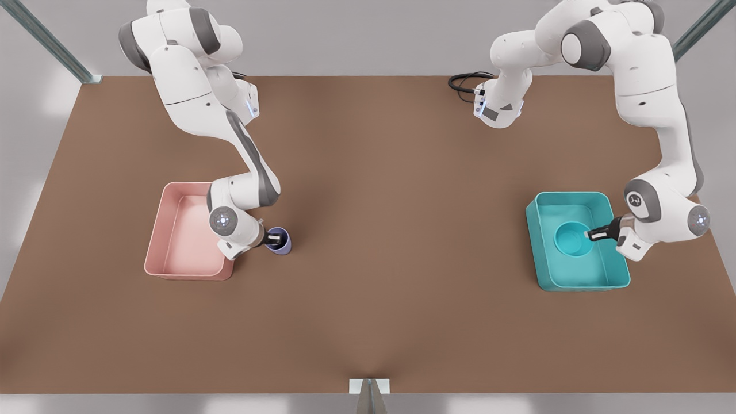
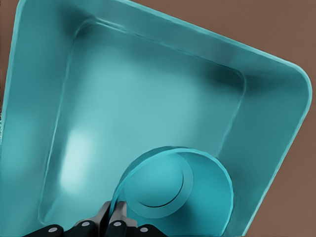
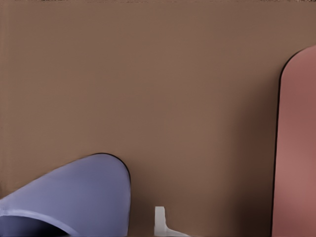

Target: Put the bowls and cups in different boxes

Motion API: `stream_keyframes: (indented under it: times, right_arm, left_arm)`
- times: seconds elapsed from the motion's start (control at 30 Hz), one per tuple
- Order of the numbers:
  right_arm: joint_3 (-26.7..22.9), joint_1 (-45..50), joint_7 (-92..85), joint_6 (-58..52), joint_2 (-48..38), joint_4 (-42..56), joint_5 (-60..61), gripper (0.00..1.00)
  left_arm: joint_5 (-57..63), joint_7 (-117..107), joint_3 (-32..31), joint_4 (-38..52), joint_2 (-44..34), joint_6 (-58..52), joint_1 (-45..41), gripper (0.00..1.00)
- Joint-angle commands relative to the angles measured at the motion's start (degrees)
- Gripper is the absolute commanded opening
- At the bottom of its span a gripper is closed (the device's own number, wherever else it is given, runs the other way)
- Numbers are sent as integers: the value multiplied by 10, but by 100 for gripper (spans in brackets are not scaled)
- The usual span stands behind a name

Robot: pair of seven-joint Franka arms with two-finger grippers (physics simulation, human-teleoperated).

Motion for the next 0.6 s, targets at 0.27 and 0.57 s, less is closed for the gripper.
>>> stream_keyframes:
  times: [0.27,0.57]
  right_arm:
    - [-3,-49,-55,-58,-63,59,-10,21]
    - [-14,-209,-334,-236,-70,168,-22,21]
  left_arm:
    - [6,40,1,2,31,80,4,100]
    - [107,-168,-149,241,-108,-383,-151,100]
